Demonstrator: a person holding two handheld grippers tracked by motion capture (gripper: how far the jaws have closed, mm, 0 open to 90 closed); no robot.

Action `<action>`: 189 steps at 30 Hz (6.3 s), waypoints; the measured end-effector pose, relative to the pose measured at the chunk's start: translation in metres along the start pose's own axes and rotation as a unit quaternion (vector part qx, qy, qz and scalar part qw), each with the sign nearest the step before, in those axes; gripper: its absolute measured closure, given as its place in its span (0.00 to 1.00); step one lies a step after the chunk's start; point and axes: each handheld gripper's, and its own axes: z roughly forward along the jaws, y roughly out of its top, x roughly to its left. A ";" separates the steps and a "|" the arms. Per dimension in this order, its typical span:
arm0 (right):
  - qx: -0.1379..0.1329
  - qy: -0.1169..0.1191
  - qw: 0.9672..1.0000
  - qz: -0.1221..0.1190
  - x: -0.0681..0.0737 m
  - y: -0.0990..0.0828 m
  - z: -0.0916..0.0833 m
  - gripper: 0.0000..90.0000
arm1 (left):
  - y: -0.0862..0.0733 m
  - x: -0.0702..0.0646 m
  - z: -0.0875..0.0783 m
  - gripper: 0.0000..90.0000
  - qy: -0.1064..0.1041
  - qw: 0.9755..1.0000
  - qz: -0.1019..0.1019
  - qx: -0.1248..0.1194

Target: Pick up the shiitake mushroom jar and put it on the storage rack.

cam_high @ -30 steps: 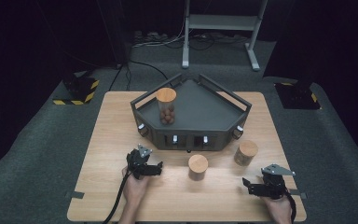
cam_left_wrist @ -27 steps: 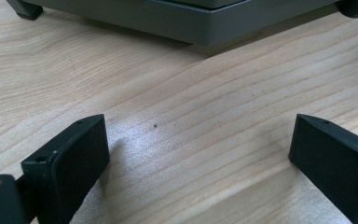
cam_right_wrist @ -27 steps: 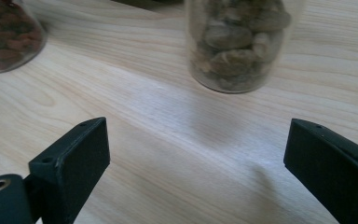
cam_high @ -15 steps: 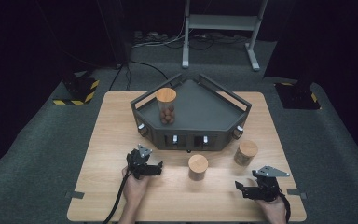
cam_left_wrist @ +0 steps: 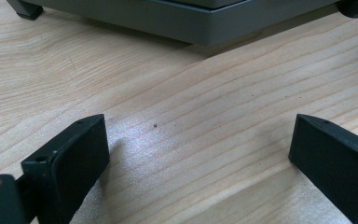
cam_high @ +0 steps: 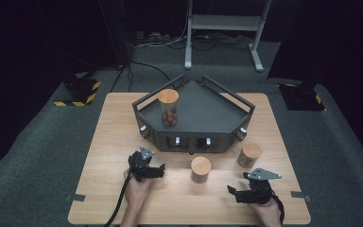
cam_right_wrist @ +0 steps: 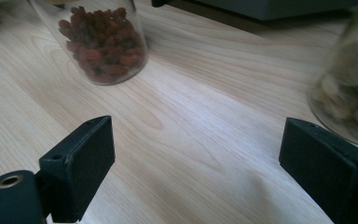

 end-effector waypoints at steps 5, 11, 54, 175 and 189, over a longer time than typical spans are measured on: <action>0.000 0.011 1.000 -0.004 0.008 0.005 0.007 0.11 | 0.000 0.000 0.000 0.05 0.000 1.000 0.000 0.000; 0.001 0.024 1.000 -0.011 0.016 0.011 0.017 0.11 | 0.000 0.000 0.000 0.05 0.000 1.000 0.000 0.000; -0.012 0.037 0.999 -0.018 0.059 0.046 0.077 0.14 | 0.000 0.000 0.000 0.05 0.000 1.000 -0.002 -0.001; -0.099 -0.023 0.995 -0.021 0.047 0.224 0.026 0.28 | 0.000 0.000 -0.001 0.05 0.001 1.000 -0.003 -0.001; -0.090 -0.042 0.995 -0.007 0.037 0.237 0.041 0.28 | -0.001 0.000 -0.001 0.05 0.000 1.000 -0.003 0.000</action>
